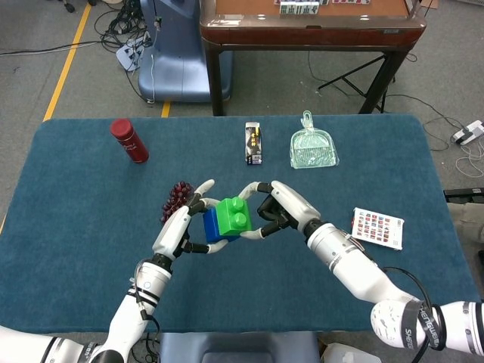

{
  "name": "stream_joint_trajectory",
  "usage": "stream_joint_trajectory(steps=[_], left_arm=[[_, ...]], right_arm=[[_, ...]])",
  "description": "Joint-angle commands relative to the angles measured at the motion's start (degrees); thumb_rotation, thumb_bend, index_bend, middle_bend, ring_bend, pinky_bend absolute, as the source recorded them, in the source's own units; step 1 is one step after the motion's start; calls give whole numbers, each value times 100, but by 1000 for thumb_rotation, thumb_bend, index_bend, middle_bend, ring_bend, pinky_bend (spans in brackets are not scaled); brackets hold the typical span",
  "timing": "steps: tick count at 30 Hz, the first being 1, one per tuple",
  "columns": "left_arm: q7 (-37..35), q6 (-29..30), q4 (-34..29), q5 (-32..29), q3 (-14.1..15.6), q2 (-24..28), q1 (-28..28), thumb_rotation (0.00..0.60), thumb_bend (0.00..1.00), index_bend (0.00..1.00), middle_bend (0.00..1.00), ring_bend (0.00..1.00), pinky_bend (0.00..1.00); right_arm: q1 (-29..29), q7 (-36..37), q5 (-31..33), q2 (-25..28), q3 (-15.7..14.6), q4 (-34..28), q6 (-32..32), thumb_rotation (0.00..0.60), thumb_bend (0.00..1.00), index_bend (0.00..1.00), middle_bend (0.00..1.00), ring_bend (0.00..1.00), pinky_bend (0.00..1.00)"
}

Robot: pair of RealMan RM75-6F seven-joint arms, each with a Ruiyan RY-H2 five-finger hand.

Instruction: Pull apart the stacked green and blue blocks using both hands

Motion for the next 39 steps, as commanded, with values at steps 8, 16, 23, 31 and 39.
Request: stream_joint_trajectory(steps=[8,16,23,31,39], left_arm=[[135,-89,128,-48,174,64,84,600,387,814,0,0,214],[902,-68,416,-177,565,27,-9,600,388,803,0,0,214],[1796,95,821,-272,789,-266,-247,600,387,672,0,0,213],[2297,178,1151,-655,668,-565,-421,600,387,556,0,0,214],[2396,229,1039,-826,584,-545,-385,600,286,0,0,0,214]], right_arm=[[-317,235,-326,242,62,-28,34,600,129,635,1000,1000,1000],[-376,-793,-607,-196,-738,368,643,600,129,635,1000,1000,1000],[-213,-2241,-522,-1296,-1472,1100,1560,600,129,601,1000,1000,1000],[-198,-2946,-374,-2188,-1632,1806,1922,600,125,375,1000,1000,1000],[-404,-2948,-654,-2373,-1507,1969,2008,600,60,0,1000,1000,1000]])
